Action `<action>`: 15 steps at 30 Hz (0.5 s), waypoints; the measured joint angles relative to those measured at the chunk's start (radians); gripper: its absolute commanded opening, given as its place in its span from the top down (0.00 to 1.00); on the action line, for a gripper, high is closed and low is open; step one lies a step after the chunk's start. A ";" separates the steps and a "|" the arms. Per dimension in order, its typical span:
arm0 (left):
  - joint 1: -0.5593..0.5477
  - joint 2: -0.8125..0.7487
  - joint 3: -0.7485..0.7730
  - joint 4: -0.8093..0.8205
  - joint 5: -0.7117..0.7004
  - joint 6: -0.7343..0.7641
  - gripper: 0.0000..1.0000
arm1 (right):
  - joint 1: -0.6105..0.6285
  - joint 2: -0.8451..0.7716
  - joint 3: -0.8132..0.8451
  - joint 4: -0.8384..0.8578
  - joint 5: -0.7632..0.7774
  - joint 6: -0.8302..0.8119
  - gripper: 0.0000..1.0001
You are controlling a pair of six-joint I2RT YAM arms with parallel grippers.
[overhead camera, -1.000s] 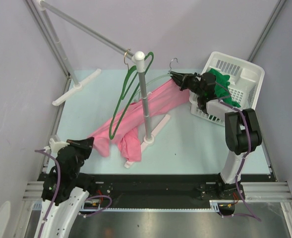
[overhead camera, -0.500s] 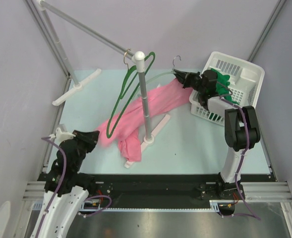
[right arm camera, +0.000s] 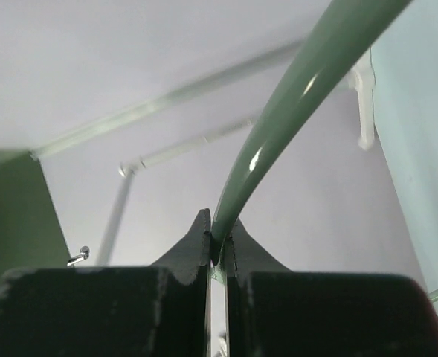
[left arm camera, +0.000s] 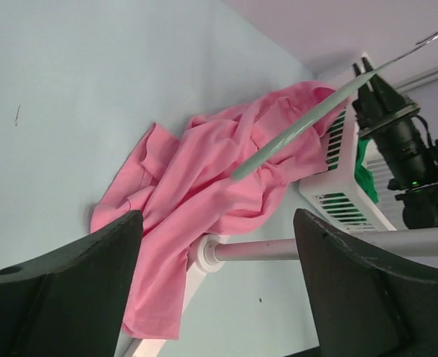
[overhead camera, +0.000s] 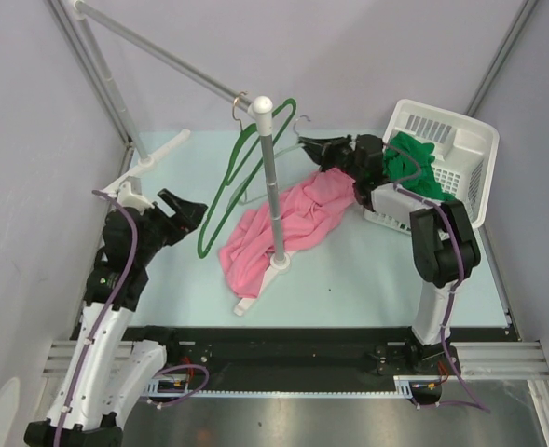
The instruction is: Remove the t-shirt from the hanger
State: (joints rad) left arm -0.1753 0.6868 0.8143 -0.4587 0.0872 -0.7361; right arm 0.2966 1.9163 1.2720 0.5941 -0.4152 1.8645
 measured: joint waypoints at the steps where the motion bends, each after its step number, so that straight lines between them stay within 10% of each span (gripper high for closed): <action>1: 0.025 -0.001 0.005 0.008 0.024 0.008 0.15 | 0.025 0.000 0.004 0.001 -0.011 -0.019 1.00; 8: 0.195 0.086 0.021 0.100 0.290 0.048 0.16 | 0.156 0.000 0.019 -0.026 -0.081 -0.177 1.00; 15: 0.136 0.316 0.081 0.206 0.568 0.121 0.17 | 0.225 0.007 0.019 -0.050 -0.127 -0.244 1.00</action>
State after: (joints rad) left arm -0.0395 1.0031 0.8955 -0.2523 0.6552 -0.6155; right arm 0.5217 1.9236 1.2907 0.5446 -0.5419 1.6207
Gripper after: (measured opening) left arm 0.833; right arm 0.056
